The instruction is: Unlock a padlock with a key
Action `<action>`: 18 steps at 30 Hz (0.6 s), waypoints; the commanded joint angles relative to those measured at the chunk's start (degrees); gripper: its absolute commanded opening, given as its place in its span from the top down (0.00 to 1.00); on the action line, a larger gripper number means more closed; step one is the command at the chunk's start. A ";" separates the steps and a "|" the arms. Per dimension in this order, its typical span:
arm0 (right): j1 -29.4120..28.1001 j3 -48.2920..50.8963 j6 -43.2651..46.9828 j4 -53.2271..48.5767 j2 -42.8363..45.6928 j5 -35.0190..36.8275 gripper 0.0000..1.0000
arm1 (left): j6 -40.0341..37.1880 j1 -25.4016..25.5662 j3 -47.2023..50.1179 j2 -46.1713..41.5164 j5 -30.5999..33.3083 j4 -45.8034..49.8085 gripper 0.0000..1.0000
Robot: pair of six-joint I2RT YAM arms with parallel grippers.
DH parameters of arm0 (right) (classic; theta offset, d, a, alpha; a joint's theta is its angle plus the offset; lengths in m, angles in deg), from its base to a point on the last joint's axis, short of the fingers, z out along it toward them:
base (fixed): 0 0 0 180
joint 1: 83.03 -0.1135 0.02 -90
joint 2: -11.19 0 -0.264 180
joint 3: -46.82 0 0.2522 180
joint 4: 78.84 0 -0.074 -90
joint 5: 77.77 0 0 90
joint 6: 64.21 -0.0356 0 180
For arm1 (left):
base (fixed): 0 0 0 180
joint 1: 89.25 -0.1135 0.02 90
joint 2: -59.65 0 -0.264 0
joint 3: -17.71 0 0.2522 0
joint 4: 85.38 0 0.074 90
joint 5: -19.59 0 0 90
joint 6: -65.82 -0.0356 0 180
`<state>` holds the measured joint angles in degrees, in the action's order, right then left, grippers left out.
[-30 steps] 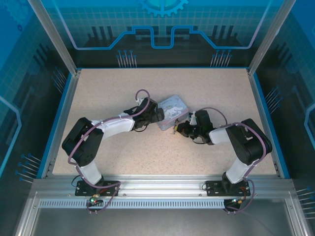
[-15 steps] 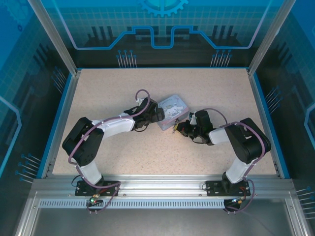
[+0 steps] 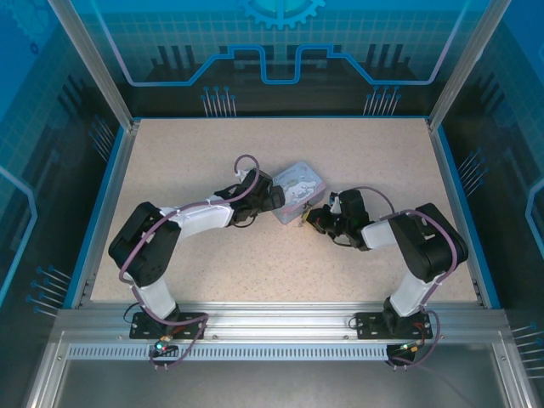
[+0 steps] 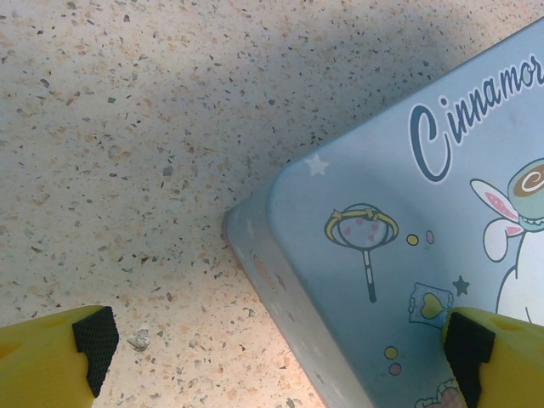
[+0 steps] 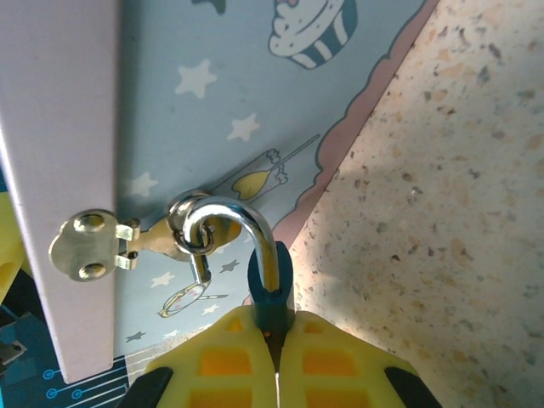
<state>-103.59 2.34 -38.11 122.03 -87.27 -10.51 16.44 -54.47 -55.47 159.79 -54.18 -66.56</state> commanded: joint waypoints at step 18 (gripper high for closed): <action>3.17 -1.15 -4.45 6.32 -2.26 2.20 1.00 | -0.19 0.61 2.90 3.35 -1.90 6.67 0.01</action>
<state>-101.64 2.32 -41.19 126.08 -88.58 -10.38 17.40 -54.47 -55.06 160.05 -55.21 -67.89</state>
